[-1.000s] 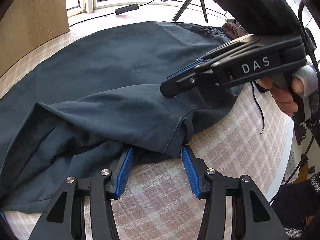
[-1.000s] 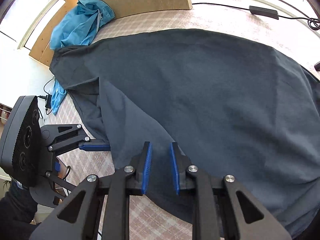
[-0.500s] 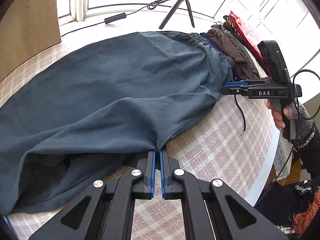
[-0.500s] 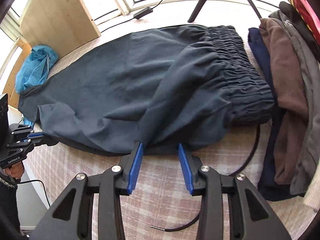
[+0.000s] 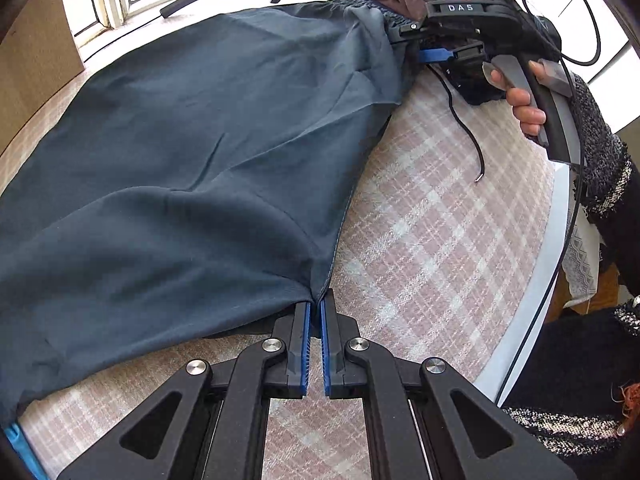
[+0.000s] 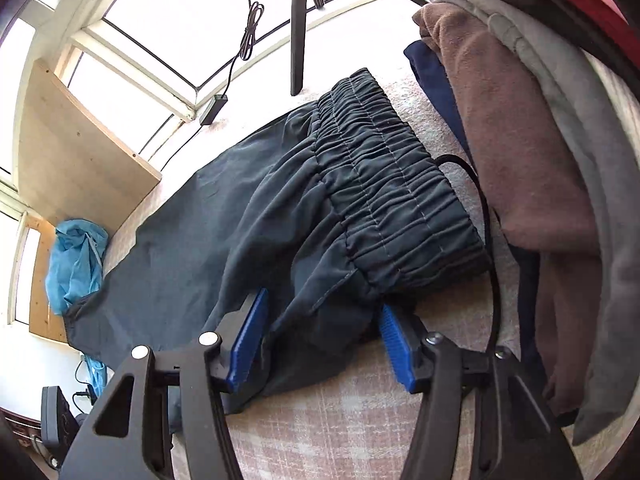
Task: Fold clothes
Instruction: 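Smooth the folded pants with both open tools along the mat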
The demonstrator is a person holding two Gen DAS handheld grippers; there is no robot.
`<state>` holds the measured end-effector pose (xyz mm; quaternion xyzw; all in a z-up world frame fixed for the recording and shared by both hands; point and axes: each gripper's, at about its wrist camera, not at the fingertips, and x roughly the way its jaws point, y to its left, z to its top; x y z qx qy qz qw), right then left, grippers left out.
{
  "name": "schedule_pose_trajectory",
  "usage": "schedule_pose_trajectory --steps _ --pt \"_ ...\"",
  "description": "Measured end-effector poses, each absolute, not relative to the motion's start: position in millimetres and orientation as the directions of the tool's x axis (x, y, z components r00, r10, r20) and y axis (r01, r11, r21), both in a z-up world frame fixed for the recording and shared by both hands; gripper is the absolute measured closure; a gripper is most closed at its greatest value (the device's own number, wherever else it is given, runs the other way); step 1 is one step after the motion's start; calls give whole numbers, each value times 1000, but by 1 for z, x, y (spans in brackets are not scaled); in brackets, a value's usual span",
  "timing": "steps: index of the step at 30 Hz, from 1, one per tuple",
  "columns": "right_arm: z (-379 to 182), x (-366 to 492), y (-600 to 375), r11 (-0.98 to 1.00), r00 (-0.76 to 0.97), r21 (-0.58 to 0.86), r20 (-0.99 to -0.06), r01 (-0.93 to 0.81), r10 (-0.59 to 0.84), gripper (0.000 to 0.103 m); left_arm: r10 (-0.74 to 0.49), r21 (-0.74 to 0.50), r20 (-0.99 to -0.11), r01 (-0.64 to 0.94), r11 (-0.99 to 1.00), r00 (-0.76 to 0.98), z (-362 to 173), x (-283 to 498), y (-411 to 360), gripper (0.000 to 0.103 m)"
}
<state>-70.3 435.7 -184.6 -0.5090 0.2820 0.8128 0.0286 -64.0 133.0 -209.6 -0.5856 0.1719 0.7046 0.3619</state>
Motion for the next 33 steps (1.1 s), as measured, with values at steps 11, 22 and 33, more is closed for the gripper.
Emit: schedule_pose_trajectory --steps 11,22,33 --pt "-180 -50 429 -927 -485 254 -869 -276 -94 95 281 -80 -946 -729 -680 -158 -158 -57 82 82" --pt "-174 -55 411 -938 -460 185 -888 -294 -31 49 274 -128 -959 -761 -636 -67 -210 -111 112 75" --pt "-139 -67 360 -977 -531 194 -839 -89 -118 49 180 10 -937 -536 -844 -300 -130 -153 23 64"
